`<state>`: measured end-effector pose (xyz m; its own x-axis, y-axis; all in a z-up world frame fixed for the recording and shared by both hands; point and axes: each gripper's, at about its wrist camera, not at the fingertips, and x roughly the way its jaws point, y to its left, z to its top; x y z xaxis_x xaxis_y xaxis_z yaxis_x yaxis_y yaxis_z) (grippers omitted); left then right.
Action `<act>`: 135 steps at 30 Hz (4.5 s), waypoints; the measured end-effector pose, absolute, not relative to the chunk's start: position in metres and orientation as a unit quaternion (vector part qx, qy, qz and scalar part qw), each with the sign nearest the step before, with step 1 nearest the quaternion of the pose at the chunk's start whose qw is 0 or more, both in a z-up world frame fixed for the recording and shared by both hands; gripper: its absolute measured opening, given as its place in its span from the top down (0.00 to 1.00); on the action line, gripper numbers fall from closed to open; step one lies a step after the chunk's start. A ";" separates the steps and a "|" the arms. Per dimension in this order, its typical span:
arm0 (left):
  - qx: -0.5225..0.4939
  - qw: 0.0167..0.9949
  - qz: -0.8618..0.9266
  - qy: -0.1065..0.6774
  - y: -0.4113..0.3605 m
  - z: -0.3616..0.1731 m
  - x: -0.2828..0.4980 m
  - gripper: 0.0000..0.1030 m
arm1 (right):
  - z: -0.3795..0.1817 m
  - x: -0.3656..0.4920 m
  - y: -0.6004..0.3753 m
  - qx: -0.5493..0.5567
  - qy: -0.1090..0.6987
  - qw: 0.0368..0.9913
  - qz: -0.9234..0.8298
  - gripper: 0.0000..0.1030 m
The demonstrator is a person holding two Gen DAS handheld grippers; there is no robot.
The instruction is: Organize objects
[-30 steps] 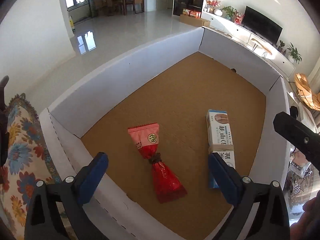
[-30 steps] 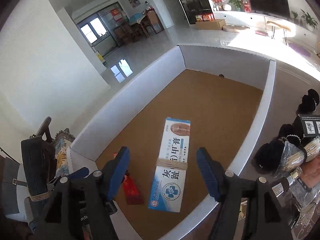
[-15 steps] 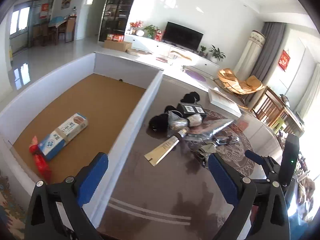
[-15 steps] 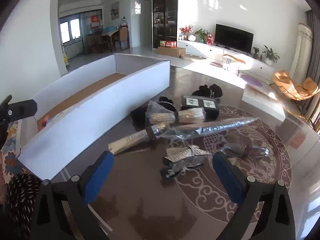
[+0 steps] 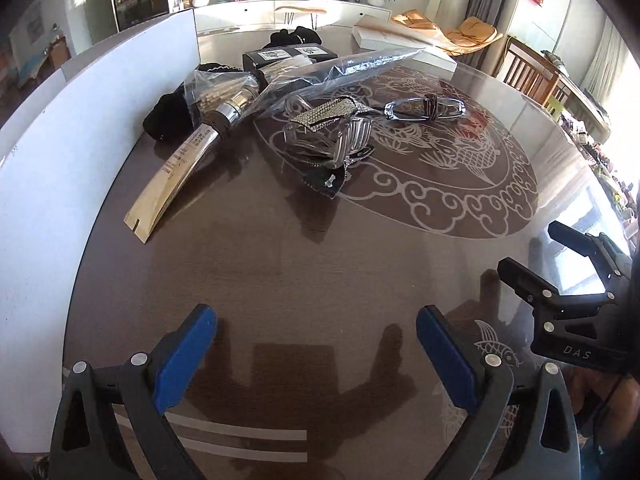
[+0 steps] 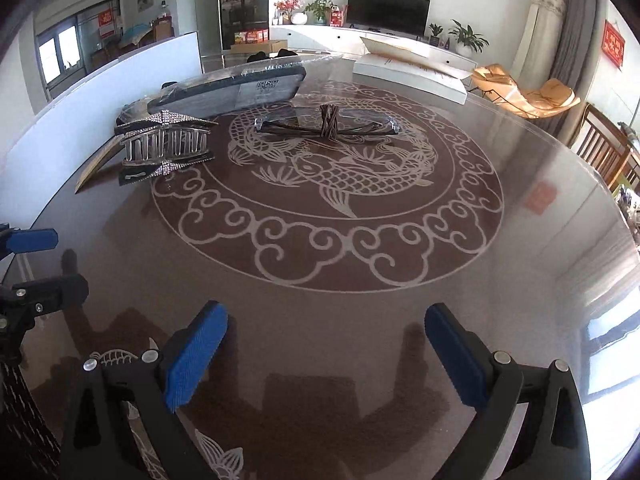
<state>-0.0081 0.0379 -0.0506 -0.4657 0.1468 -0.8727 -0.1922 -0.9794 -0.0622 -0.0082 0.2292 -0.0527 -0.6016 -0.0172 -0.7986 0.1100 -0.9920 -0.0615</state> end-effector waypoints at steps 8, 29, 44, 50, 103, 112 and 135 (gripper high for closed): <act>-0.479 0.075 0.873 0.044 0.036 -0.059 -0.024 0.00 | -0.058 -0.016 0.233 0.459 0.027 0.036 -0.887 0.00; -0.455 0.076 0.886 0.042 0.032 -0.057 -0.053 0.00 | -0.058 -0.017 0.233 0.459 0.027 0.036 -0.887 0.00; -0.455 0.076 0.886 0.042 0.032 -0.058 -0.052 0.00 | -0.059 -0.017 0.233 0.459 0.027 0.035 -0.887 0.00; -0.455 0.075 0.886 0.042 0.032 -0.058 -0.052 0.00 | -0.059 -0.017 0.233 0.459 0.027 0.035 -0.887 0.00; -0.455 0.075 0.887 0.041 0.032 -0.058 -0.052 0.00 | -0.059 -0.017 0.234 0.459 0.027 0.035 -0.887 0.00; -0.467 0.087 0.879 0.048 0.033 -0.057 -0.042 0.00 | -0.059 -0.017 0.234 0.459 0.027 0.035 -0.887 0.00; -0.495 0.090 0.862 0.053 0.034 -0.056 -0.028 0.00 | -0.060 -0.018 0.234 0.459 0.027 0.035 -0.887 0.00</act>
<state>-0.0284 0.0344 -0.0563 -0.4929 0.1026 -0.8640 -0.2071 -0.9783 0.0020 -0.0178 0.2335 -0.0598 -0.5765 -0.0370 -0.8163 0.0862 -0.9962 -0.0156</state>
